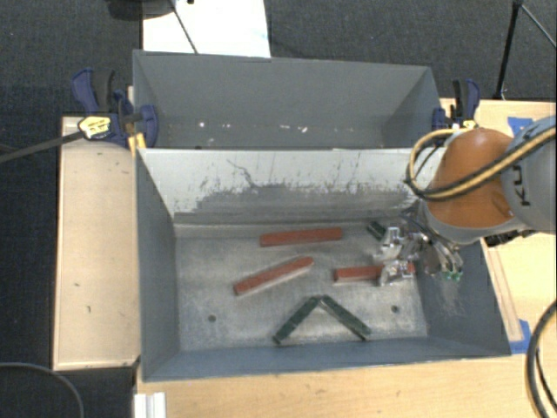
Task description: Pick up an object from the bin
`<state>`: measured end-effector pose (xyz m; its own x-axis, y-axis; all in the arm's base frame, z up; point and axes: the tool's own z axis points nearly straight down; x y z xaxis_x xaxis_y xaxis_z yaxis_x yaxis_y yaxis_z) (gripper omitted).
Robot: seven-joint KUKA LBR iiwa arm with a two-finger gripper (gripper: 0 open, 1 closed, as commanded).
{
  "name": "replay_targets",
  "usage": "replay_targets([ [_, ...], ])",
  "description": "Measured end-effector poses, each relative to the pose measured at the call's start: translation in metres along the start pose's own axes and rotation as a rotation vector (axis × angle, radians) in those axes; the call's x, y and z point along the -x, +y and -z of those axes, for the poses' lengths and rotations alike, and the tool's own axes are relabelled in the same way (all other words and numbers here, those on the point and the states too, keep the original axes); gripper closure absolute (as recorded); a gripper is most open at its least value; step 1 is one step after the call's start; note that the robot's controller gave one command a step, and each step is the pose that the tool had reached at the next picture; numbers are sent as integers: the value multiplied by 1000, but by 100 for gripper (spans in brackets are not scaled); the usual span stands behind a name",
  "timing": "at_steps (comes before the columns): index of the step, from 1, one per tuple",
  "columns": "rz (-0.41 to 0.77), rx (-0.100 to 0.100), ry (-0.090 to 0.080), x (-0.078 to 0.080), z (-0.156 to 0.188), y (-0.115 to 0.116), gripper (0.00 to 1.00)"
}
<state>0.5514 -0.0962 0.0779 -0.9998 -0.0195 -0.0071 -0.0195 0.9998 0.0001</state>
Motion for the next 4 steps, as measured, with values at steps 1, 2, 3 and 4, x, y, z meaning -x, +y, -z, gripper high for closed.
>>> replay_targets([
  [1,1,2,10,-3,16,0,100],
  [2,1,0,4,0,33,0,100],
  [3,2,-1,1,0,41,0,100],
  [4,2,-1,2,0,47,0,100],
])
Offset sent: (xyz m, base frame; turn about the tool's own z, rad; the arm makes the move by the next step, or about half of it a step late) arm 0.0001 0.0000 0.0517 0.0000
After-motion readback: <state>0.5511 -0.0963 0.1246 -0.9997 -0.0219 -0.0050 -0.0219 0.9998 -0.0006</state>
